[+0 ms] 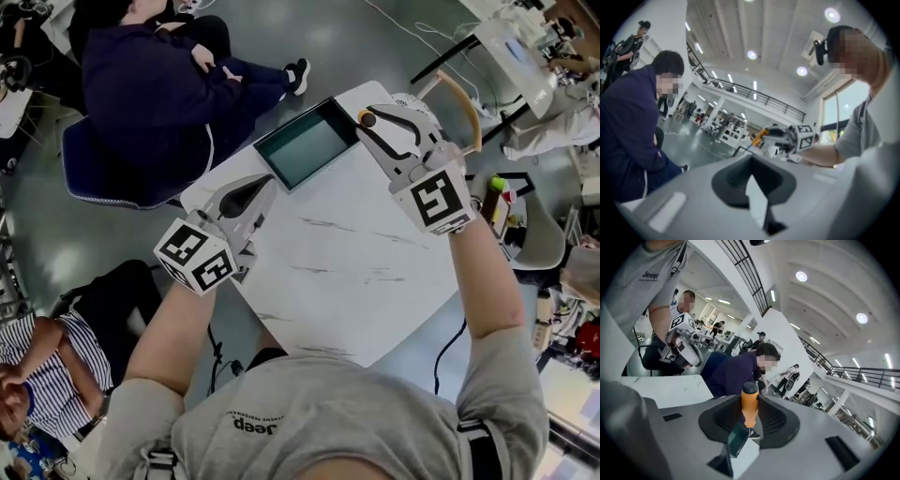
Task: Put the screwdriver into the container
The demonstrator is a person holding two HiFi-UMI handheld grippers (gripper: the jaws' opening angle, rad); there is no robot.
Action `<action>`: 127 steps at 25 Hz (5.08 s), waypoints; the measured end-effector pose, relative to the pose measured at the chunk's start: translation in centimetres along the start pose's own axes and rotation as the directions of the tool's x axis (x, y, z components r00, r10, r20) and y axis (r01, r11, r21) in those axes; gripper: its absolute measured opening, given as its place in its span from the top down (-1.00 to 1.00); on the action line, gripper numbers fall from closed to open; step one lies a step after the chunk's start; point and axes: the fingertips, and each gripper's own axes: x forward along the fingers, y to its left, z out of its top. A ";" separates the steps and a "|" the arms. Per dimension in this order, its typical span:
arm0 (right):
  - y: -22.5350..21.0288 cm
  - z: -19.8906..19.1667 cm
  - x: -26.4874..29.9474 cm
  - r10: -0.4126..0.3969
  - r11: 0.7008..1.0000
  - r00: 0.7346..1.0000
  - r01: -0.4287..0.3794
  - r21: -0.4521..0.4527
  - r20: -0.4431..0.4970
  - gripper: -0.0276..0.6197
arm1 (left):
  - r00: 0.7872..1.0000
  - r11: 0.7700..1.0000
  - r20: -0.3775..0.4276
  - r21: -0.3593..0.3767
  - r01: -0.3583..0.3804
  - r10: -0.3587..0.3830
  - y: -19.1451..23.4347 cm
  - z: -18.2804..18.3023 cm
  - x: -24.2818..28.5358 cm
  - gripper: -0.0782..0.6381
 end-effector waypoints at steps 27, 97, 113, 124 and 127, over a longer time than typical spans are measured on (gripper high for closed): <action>11.2 -12.3 17.9 0.291 0.766 0.882 -0.447 -0.462 -0.371 0.57 | 1.000 1.000 -0.018 0.024 0.008 -0.008 9.5 -5.8 3.9 0.77; 5.7 -0.4 2.6 0.185 0.940 0.902 -0.278 -0.197 -0.389 0.68 | 0.990 0.992 0.070 0.022 0.121 -0.123 -3.5 3.7 -2.8 0.77; 4.1 2.8 -21.0 -0.037 0.996 0.983 0.050 0.069 -0.182 0.84 | 0.992 0.985 0.018 0.128 0.118 -0.122 -18.5 4.9 -5.1 0.77; 7.4 0.4 -36.7 -0.102 0.948 0.995 0.102 0.300 -0.017 0.88 | 0.999 0.991 0.026 0.128 0.027 -0.031 -31.2 0.8 -5.1 0.77; 8.8 -0.2 -39.7 -0.114 0.915 0.993 0.089 0.393 0.040 0.88 | 0.999 0.988 0.031 0.153 0.010 -0.015 -33.8 0.2 -5.6 0.77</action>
